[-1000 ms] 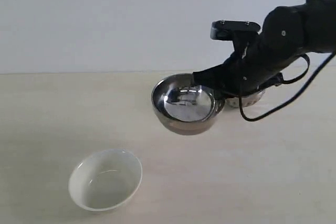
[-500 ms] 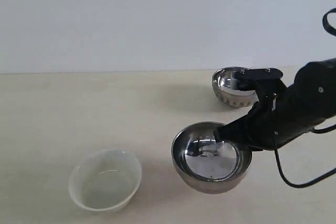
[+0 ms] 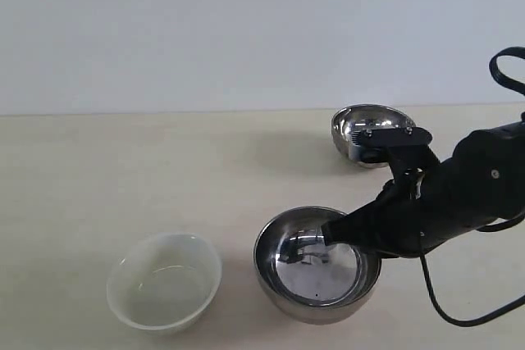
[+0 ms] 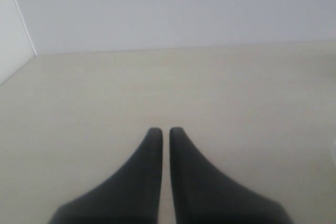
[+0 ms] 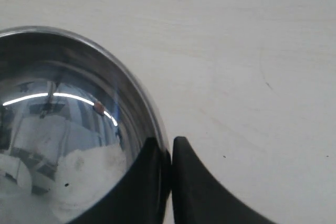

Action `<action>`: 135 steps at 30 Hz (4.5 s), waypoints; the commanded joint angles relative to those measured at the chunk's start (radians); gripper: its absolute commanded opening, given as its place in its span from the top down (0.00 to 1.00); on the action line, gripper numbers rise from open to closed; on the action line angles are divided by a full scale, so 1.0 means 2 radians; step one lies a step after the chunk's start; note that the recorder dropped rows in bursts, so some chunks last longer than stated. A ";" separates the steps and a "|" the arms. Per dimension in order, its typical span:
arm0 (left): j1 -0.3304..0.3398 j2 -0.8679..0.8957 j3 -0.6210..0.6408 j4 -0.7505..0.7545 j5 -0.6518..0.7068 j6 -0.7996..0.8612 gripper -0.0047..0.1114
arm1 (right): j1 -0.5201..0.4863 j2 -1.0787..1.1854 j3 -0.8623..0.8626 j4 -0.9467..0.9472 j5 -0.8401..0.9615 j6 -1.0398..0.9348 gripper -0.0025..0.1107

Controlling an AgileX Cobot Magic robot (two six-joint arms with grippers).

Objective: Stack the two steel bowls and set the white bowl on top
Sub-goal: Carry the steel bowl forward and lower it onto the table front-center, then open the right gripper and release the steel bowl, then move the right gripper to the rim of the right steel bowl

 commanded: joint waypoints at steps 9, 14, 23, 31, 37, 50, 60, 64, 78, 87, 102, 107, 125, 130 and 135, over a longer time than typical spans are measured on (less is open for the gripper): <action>0.000 -0.002 0.002 -0.001 0.000 -0.006 0.92 | 0.001 -0.006 0.002 0.002 0.007 0.003 0.98; 0.000 -0.002 0.002 -0.001 0.000 -0.006 0.92 | 0.001 -0.006 0.002 0.002 -0.013 -0.005 0.98; 0.000 -0.002 0.002 -0.001 0.000 -0.006 0.92 | 0.001 -0.006 0.002 0.003 0.014 0.001 0.98; 0.000 -0.002 0.002 -0.001 0.000 -0.006 0.92 | 0.022 -0.006 0.013 0.003 -0.046 -0.006 0.98; 0.000 -0.002 0.002 -0.001 0.000 -0.006 0.92 | 0.025 -0.006 0.007 0.003 -0.047 0.006 0.98; 0.000 -0.002 0.002 -0.001 0.000 -0.006 0.92 | 0.025 -0.004 0.008 0.000 -0.046 0.005 0.98; 0.000 -0.002 0.002 -0.001 0.000 -0.006 0.92 | 0.025 0.009 0.007 0.000 -0.087 0.012 0.98; 0.000 -0.002 0.002 -0.001 0.000 -0.006 0.92 | 0.025 0.004 0.007 0.000 -0.062 0.001 0.98; 0.000 -0.002 0.002 -0.001 0.000 -0.006 0.92 | 0.025 0.040 0.007 0.000 -0.068 -0.017 0.98; 0.000 -0.002 0.002 -0.001 0.000 -0.006 0.92 | 0.025 0.045 0.007 0.000 -0.077 -0.022 0.98; 0.000 -0.002 0.002 -0.001 0.000 -0.006 0.92 | 0.025 0.043 0.007 0.000 -0.068 -0.048 0.95; 0.000 -0.002 0.002 -0.001 0.000 -0.006 0.92 | 0.025 0.027 0.007 0.000 -0.063 -0.048 0.66; 0.000 -0.002 0.002 -0.001 0.000 -0.006 0.92 | -0.038 -0.031 -0.132 -0.001 0.033 -0.033 0.55; 0.000 -0.002 0.002 -0.001 0.000 -0.006 0.92 | -0.095 -0.024 -0.159 -0.001 -0.002 -0.028 0.41; 0.000 -0.002 0.002 -0.001 0.000 -0.006 0.92 | -0.146 0.030 -0.188 -0.001 -0.016 -0.020 0.41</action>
